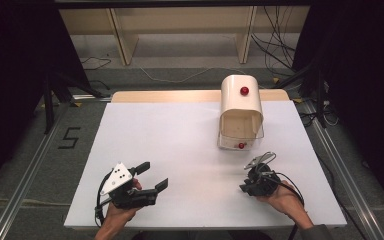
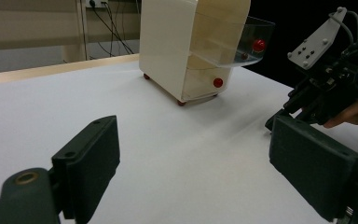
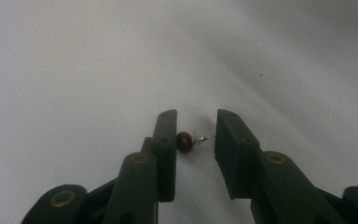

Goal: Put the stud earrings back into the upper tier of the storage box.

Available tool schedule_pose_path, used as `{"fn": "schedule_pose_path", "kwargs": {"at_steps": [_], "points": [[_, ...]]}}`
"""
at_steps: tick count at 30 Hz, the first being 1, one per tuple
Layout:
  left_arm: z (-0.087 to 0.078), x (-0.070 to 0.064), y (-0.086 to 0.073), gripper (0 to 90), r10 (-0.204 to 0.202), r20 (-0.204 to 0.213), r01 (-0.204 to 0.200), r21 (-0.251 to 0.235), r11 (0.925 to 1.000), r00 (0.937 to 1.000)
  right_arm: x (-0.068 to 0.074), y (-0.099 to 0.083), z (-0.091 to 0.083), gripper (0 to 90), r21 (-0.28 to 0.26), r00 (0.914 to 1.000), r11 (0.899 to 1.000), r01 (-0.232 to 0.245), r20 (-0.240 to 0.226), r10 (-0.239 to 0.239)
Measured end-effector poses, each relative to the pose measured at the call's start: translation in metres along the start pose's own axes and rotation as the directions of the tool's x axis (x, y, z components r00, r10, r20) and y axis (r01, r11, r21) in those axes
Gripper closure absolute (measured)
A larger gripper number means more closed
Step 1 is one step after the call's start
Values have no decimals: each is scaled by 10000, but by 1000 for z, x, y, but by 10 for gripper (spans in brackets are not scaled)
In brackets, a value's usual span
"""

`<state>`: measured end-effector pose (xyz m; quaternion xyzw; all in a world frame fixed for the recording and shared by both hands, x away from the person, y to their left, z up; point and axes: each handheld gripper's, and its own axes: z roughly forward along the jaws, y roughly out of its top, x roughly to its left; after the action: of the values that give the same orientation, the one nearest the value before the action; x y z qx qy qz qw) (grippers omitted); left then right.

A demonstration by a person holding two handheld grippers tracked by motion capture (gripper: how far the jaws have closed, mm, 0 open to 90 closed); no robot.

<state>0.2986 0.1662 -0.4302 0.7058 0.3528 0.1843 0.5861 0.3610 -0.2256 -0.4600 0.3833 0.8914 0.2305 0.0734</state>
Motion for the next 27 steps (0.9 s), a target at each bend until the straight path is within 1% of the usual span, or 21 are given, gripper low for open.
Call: {"fn": "schedule_pose_path", "kwargs": {"at_steps": [3,7,10,11,13,14,15,19,23,27], "points": [[0,0,0,159,0,-5,0,-2,10000,10000,-2,0,-4,699,-210,9999,9997,-95,-46,94],[0,0,0,159,-3,-3,3,3,10000,10000,-2,2,-14,699,-533,10000,9986,-64,-61,60],[0,0,0,159,-3,-7,3,3,10000,10000,-1,5,-22,699,-843,10000,9964,-49,-61,44],[0,0,0,159,-5,-5,5,0,10000,10000,0,5,-24,699,-931,9999,9956,-89,-94,81],[0,0,0,159,-13,-5,13,2,10000,10000,0,7,-29,699,-1161,9998,9932,6,-176,-27],[0,0,0,159,-15,-6,15,1,10000,10000,1,7,-31,699,-1228,9997,9924,-44,-233,16],[0,0,0,159,-11,-6,11,2,10000,10000,1,8,-34,699,-1346,9997,9909,18,-257,-53],[0,0,0,159,-22,-4,22,8,10000,10000,5,12,-45,700,-1767,9981,9842,-65,-619,-45],[0,0,0,159,-27,-5,27,10,10000,10000,9,17,-57,699,-2208,9970,9753,28,-752,-199],[0,0,-1,159,-23,-9,23,31,10000,10000,12,23,-68,700,-2612,9964,9652,152,-764,-364]]}}
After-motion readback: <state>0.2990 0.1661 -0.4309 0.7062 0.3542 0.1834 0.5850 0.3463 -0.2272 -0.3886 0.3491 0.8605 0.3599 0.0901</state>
